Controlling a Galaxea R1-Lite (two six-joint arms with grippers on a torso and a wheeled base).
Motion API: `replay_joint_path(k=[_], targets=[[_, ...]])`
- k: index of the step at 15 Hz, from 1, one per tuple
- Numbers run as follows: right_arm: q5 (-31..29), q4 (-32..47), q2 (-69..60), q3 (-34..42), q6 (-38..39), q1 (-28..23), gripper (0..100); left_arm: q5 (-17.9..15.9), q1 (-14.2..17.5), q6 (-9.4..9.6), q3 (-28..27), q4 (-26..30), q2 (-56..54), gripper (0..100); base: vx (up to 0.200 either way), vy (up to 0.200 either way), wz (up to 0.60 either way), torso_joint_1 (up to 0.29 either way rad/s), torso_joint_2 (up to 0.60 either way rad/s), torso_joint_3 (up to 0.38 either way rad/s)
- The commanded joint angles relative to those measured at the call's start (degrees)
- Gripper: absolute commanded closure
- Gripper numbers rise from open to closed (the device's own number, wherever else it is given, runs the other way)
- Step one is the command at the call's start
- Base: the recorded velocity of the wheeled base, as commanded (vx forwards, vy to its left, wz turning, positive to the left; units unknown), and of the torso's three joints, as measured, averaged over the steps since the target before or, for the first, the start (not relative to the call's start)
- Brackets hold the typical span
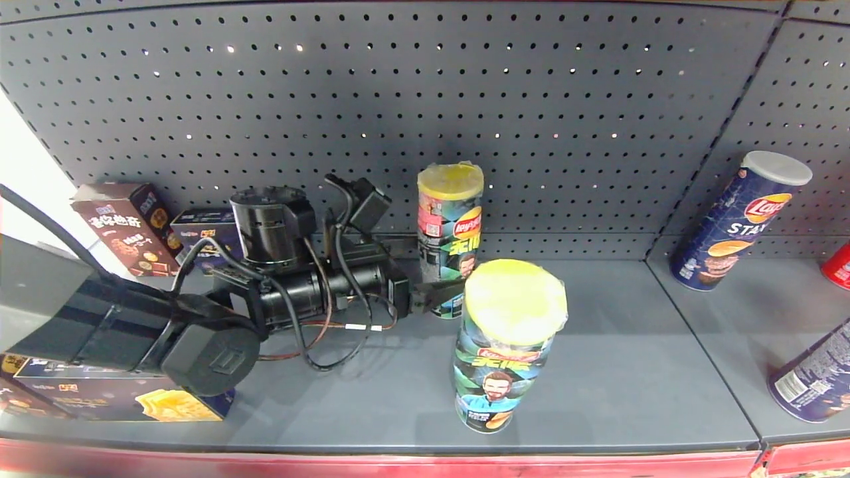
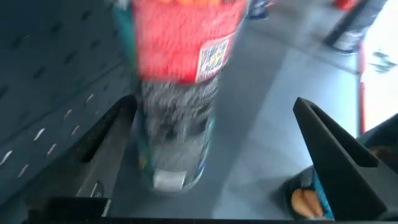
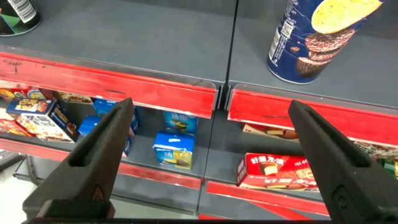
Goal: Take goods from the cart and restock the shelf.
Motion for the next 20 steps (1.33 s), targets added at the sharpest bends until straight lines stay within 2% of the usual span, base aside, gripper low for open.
replay_joint_path(k=[1, 3, 4, 5, 6, 8, 14, 19, 20], targets=[[0.0, 0.0, 0.1, 0.1, 0.1, 0.0, 0, 3.4, -0.5, 0.06, 1.3, 0.6, -2.3, 0, 0.000, 0.000, 0.00, 0.000, 0.00, 0.000], [0.3, 0.0, 0.1, 0.0, 0.2, 0.0, 0, 8.2, -1.0, 0.14, 1.2, 2.3, -2.4, 0, 0.000, 0.000, 0.00, 0.000, 0.00, 0.000], [0.4, 0.0, 0.1, 0.0, 0.3, 0.0, 0, 12.6, -2.1, 0.14, 1.0, 4.4, -2.5, 0, 0.000, 0.000, 0.00, 0.000, 0.00, 0.000], [0.4, 0.0, 0.1, 0.0, 0.3, 0.0, 0, 12.8, -2.2, 0.14, 1.0, 4.5, -2.5, 0, 0.000, 0.000, 0.00, 0.000, 0.00, 0.000], [0.4, 0.0, 0.1, 0.0, 0.9, 0.0, 0, 15.5, -2.8, 1.02, 1.0, 6.9, -3.2, 0, 0.000, 0.000, 0.00, 0.000, 0.00, 0.000], [0.6, 0.0, 0.1, 0.1, 1.6, 0.0, 0, 15.9, -2.5, 3.66, 0.6, 8.3, -3.4, 0, 0.000, 0.000, 0.00, 0.000, 0.00, 0.000], [0.9, 0.0, 0.1, 0.0, 1.8, 0.0, 0, 19.7, -2.2, 4.10, -0.3, 12.6, -4.7, 0, 0.000, 0.000, 0.00, 0.000, 0.00, 0.000], [0.9, 0.0, 0.1, 0.0, 1.8, 0.0, 0, 20.4, -1.3, 4.10, -0.5, 12.8, -4.7, 0, 0.000, 0.000, 0.00, 0.000, 0.00, 0.000], [0.9, 0.0, 0.1, 0.0, 1.8, 0.0, 0, 22.4, -0.7, 4.10, -0.7, 13.3, -4.7, 0, 0.000, 0.000, 0.00, 0.000, 0.00, 0.000]])
